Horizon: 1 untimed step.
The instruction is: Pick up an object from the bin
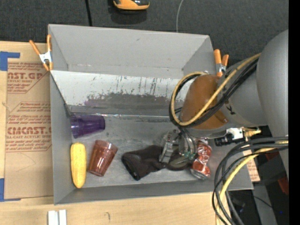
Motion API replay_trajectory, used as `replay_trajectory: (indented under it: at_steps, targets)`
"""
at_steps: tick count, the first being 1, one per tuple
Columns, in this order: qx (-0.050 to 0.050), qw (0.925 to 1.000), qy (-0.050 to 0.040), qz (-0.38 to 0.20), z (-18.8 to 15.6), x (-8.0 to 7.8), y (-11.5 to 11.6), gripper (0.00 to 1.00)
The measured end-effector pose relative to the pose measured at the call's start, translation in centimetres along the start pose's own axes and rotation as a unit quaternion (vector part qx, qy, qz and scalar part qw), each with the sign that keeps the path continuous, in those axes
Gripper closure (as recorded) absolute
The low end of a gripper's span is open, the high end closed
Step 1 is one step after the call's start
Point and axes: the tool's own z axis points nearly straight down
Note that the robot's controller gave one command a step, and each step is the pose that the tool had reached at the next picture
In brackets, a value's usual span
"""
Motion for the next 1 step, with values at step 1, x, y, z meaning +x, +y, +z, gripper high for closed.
replay_trajectory:
  at_steps: [1]
  targets:
    - [0.0, 0.9999, -0.0023, 0.014, -15.14, -1.13, 1.36, 1.0]
